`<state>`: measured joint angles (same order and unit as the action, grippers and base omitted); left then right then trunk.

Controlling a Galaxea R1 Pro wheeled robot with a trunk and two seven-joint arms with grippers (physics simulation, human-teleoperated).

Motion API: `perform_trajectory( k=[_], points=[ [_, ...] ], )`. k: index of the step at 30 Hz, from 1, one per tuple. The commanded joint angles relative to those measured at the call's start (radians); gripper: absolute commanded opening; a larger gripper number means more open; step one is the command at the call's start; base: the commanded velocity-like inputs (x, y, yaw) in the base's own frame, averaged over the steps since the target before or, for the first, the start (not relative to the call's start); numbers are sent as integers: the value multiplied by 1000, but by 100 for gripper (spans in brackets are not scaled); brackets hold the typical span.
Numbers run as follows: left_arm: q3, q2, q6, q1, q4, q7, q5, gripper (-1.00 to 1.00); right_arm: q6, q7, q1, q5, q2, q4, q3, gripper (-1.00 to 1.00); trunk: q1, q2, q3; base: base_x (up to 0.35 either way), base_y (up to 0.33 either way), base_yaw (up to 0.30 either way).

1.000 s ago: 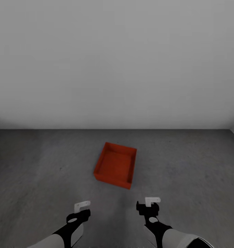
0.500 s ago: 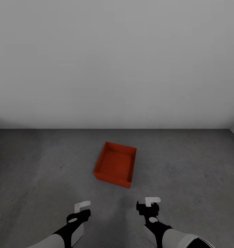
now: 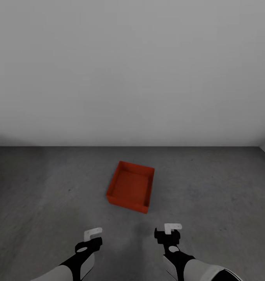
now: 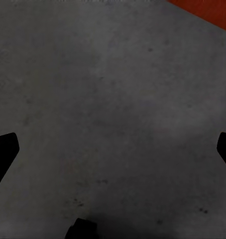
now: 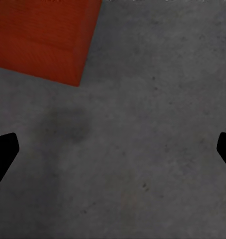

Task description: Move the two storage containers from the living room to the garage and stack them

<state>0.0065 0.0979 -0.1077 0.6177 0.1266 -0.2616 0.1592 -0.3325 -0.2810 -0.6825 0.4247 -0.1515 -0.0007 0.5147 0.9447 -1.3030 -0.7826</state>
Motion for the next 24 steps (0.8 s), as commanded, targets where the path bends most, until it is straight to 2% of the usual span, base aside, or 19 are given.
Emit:
perform_trajectory(
  k=[1,24],
  points=[
    [0,0,-5,1,-1,-1,8,100,-3,-3,-1,8,0,1,8,100,-4,7,3,0,0,0],
    [0,0,-5,1,-1,0,7,100,-3,-3,-1,8,0,1,8,100,-92,168,75,0,0,0]
  ],
)
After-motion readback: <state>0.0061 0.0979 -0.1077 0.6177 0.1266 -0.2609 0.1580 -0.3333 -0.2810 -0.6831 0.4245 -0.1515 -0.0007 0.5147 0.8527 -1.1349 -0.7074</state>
